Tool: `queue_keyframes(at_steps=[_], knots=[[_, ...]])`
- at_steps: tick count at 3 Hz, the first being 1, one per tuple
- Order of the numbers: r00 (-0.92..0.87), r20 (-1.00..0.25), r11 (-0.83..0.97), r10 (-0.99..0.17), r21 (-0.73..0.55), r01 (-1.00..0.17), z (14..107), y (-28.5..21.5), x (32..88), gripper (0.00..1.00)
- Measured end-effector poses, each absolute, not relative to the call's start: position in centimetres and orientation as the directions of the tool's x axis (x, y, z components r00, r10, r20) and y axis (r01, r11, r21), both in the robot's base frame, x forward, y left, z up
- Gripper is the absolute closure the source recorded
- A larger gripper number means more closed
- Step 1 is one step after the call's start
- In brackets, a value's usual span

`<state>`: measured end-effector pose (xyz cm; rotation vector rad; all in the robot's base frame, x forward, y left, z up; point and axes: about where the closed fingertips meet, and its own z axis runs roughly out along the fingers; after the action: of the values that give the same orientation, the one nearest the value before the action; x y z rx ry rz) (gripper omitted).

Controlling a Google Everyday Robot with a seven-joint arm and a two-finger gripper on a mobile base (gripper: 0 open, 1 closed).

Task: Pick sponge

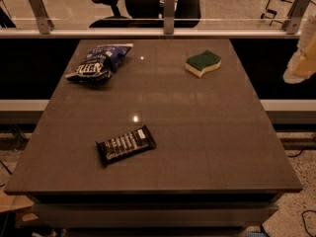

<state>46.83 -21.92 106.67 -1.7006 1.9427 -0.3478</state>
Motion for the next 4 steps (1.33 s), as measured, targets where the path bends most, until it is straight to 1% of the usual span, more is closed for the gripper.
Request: queue_keyframes(at_steps=[1, 2, 3, 4], knots=[[-0.01, -0.208, 0.127, -0.978, -0.557, -0.821, 107.5, -23.7, 49.8, 0.0], [0.014, -0.17, 0.087, -0.985, -0.573, -0.815, 108.3, -25.1, 52.4, 0.0], [0.027, -0.099, 0.035, -0.995, -0.573, -0.819, 109.0, -25.9, 54.7, 0.0], [0.035, 0.003, -0.03, -0.999, -0.554, -0.832, 109.5, -26.2, 56.3, 0.0]])
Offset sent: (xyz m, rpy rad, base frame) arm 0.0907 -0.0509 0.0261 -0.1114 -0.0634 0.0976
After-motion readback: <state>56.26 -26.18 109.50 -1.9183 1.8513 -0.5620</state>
